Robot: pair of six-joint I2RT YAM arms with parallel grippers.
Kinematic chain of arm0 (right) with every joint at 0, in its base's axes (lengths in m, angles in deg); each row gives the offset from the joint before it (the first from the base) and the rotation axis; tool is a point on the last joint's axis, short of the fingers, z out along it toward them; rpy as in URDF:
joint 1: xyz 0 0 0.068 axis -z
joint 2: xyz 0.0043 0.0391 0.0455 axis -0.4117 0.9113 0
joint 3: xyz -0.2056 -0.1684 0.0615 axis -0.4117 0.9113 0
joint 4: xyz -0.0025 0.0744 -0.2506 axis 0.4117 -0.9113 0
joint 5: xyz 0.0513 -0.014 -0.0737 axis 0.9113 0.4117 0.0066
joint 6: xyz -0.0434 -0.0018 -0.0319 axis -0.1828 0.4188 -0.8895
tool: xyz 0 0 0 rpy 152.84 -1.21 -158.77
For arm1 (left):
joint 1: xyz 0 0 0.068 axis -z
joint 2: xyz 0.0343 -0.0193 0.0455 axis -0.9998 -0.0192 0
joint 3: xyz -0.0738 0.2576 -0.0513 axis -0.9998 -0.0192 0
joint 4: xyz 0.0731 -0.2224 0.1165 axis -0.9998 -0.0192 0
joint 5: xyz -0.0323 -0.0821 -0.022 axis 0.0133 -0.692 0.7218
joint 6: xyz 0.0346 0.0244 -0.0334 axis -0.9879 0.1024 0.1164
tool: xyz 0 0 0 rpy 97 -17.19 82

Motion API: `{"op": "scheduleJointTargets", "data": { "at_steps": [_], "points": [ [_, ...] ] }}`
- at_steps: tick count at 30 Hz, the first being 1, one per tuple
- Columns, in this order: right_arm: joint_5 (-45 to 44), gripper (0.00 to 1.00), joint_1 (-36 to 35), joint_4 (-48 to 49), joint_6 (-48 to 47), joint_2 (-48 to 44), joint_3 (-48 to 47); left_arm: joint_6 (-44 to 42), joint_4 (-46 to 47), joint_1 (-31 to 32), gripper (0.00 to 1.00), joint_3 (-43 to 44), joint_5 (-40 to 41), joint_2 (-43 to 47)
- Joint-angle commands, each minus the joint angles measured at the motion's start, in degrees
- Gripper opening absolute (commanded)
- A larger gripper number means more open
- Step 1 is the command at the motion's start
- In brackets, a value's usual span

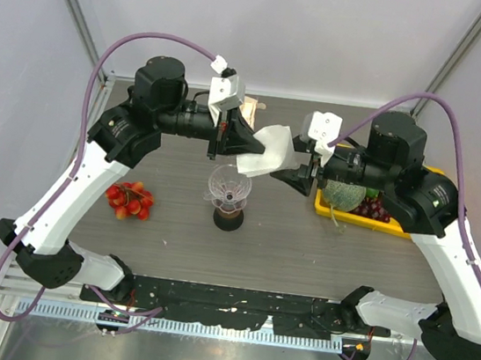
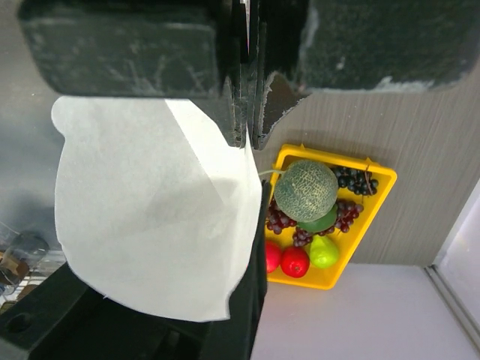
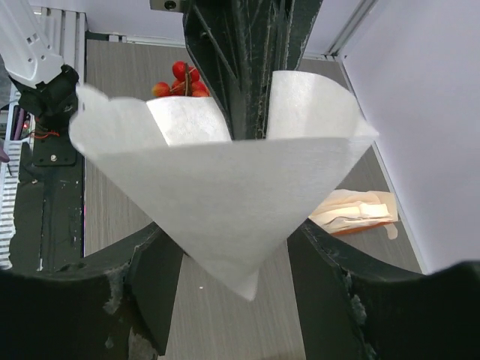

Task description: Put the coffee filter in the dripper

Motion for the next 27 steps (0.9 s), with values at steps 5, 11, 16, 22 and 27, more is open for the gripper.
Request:
{"op": "scheduleJointTargets", "data": {
  "at_steps": [5, 11, 16, 22, 27],
  "points": [
    [-0.39, 0.51, -0.31, 4.08, -2.11, -2.45, 1.46, 1.38, 0.68, 0.15, 0.0, -1.18, 2.67, 1.49],
    [1.11, 0.4, -0.31, 3.99, -2.2, -1.83, 1.46, 0.77, 1.82, 0.41, 0.0, -1.01, -0.67, 1.66],
    [1.9, 0.42, -0.31, 3.99, -1.24, -1.13, 1.28, 0.77, 3.14, 1.11, 0.0, -1.1, -1.55, 1.93],
    [2.26, 0.35, -0.57, 4.51, -1.06, -0.87, 1.11, 0.59, 3.5, 1.82, 0.0, -0.83, -2.25, 1.66],
    [1.9, 0.16, -0.57, 4.6, -1.58, -1.13, 1.45, 0.33, 3.5, 1.9, 0.0, -1.18, -1.64, 1.75]
  ]
}}
